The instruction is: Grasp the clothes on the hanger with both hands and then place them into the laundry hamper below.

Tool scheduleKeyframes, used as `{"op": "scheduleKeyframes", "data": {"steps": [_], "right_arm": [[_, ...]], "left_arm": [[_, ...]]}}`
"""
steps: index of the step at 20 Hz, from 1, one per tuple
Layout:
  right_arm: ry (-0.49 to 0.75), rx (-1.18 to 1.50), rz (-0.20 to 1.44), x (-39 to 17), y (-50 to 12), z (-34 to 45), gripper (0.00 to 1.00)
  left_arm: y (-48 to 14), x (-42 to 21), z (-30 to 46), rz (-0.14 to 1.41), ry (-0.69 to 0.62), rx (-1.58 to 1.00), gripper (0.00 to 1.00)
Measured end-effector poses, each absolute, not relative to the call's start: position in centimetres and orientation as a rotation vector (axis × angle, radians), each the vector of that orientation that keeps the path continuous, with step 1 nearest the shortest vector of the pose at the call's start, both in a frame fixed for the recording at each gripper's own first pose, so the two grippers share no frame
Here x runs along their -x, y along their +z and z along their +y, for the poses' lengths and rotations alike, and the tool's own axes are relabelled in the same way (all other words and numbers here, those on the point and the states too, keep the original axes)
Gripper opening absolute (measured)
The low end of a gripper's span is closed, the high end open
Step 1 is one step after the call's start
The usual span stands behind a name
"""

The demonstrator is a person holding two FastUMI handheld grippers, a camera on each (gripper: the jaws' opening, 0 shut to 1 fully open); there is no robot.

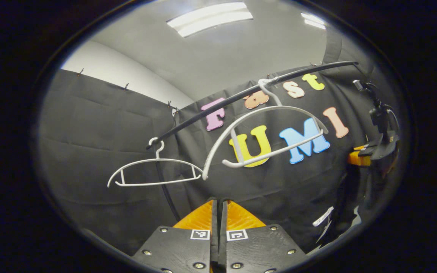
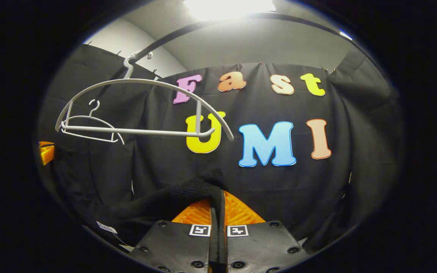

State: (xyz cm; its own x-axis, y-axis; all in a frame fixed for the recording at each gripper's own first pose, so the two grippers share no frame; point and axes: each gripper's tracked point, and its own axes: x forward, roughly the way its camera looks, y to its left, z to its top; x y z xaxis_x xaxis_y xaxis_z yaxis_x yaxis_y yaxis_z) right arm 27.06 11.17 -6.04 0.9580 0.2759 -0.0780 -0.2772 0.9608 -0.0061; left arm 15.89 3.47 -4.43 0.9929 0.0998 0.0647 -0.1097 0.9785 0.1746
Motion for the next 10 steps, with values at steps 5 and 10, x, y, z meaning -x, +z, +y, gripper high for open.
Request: {"op": "scheduleKeyframes", "data": {"steps": [5,10], "right_arm": [[0.361,0.019,0.116,-22.3,-7.2,13.6,0.02],[0.443,0.036,0.188,-17.5,-10.2,16.3,0.00]], "left_arm": [[-4.9,-14.0,0.1,-0.051,0.048,-0.120,0.00],[-8.4,-13.7,-2.8,0.012,0.000,-0.077,0.01]]}}
